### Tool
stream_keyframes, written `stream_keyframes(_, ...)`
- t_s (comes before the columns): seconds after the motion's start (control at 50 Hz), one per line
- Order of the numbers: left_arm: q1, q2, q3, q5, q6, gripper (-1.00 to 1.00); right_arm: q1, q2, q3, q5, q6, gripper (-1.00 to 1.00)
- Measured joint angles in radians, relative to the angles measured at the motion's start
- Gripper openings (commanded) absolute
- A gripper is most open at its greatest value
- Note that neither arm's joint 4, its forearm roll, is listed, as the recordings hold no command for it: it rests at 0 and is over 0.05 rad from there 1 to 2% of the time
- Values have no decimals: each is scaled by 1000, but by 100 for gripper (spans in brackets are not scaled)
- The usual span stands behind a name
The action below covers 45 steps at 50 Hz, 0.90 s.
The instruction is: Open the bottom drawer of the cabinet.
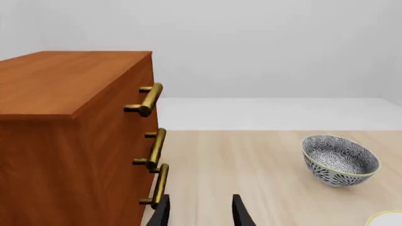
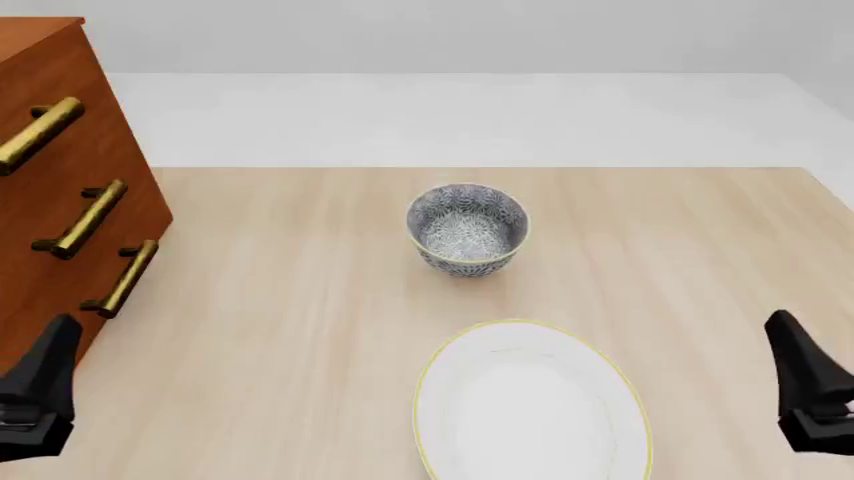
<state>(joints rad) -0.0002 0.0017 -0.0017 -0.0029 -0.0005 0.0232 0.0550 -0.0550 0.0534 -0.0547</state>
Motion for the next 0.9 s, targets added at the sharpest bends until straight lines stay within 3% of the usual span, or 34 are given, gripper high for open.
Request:
stream_keyframes(0.3,-27,0,-7,-8,45,100,-17,-42,40,-41,41,100)
stream_keyframes(0.6,-92,21,-1,-29,199,100,-20,-50,50,-51,50,100)
stream_keyframes(0.78,-116,143,1,-136,306,100,-21,-50,52,-54,52,100)
stream_keyframes(0.9,-127,311,1,-293,405,100,-21,-49,52,-56,52,100)
